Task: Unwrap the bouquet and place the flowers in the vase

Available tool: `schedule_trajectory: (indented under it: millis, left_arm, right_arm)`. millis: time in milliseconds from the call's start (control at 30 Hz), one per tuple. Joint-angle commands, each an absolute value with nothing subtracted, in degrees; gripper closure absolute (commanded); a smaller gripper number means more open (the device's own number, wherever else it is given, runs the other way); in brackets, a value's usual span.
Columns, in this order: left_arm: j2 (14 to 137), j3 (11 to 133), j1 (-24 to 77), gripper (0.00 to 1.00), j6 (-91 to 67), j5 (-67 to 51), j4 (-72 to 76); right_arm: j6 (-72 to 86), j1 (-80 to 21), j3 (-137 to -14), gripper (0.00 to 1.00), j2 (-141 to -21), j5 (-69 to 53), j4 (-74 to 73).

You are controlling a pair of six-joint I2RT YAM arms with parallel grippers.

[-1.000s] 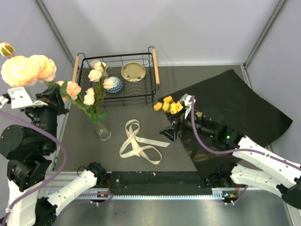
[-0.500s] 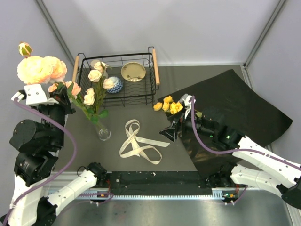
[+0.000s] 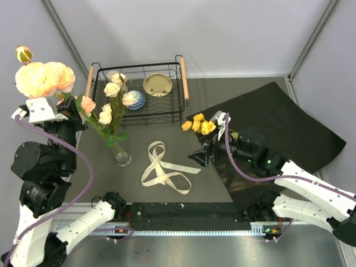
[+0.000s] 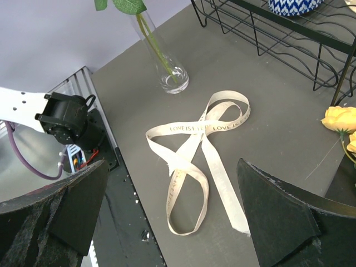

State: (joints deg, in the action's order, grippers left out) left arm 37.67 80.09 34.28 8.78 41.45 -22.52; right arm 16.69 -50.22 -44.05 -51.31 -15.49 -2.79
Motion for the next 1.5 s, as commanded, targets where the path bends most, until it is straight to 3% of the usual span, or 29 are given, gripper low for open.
schedule_trajectory:
  millis: [0, 567, 1467]
  left_arm:
    - [38.8, 80.9, 34.3, 1.00, 10.0, 42.1, -17.2]
    - [38.1, 81.7, 34.3, 1.00, 7.2, 43.8, -19.5]
    - [31.1, 56.7, 34.4, 1.00, 10.7, 47.2, -7.2]
  right_arm:
    - [16.6, -50.4, -46.1, 0.01, -51.4, -15.9, -0.4]
    - [16.6, -50.2, -46.1, 0.01, -51.7, -16.3, -0.4]
    - [17.1, -50.3, -46.2, 0.01, -51.7, -16.7, -0.4]
